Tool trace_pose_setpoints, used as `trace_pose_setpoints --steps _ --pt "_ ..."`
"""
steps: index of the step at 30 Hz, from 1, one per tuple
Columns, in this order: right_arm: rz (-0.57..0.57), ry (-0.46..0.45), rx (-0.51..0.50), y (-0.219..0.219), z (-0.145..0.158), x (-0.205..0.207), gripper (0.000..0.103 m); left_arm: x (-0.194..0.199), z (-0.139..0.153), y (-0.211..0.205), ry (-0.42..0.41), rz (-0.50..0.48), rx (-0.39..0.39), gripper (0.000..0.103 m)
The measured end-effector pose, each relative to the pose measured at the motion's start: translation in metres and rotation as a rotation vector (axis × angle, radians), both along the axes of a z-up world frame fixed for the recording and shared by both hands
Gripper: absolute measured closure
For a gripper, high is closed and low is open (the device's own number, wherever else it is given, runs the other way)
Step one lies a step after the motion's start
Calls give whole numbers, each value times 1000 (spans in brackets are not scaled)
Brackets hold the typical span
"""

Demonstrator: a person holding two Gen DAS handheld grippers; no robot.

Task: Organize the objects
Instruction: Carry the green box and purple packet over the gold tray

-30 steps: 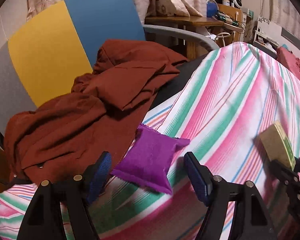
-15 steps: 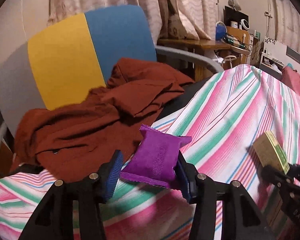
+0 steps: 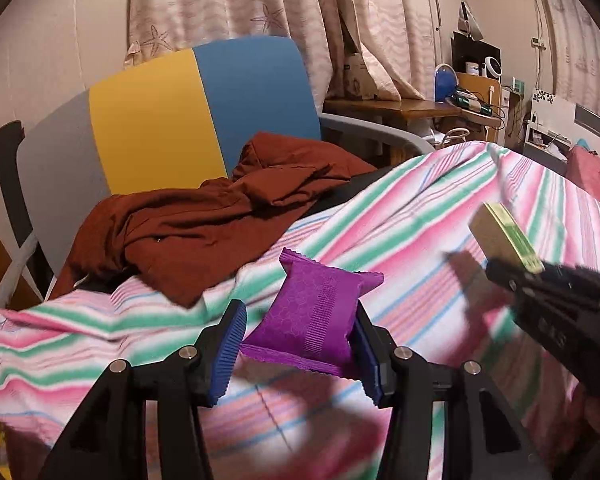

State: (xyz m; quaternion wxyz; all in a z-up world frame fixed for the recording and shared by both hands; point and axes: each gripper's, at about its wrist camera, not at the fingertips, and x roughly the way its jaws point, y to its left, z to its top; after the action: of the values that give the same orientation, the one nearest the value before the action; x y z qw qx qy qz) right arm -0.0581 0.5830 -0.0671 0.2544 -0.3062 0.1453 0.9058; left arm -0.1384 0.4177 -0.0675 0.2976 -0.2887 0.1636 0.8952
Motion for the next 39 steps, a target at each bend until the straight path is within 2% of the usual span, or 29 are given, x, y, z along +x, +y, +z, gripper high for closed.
trace_pose_setpoints --steps 8,19,22,31,39 --pt "-2 4 118 -20 13 2 72 23 -3 -34 -58 34 29 51" --pt "27 4 186 -50 24 21 72 47 -11 -79 -117 95 51 51" --pt "54 3 201 -65 27 27 72 57 -10 -82 -118 79 42 51" --pt "119 -13 121 -99 34 56 72 94 -1 -105 -195 15 83 51" --pt "174 -14 51 -138 41 82 72 125 22 -151 -170 -2 125 51"
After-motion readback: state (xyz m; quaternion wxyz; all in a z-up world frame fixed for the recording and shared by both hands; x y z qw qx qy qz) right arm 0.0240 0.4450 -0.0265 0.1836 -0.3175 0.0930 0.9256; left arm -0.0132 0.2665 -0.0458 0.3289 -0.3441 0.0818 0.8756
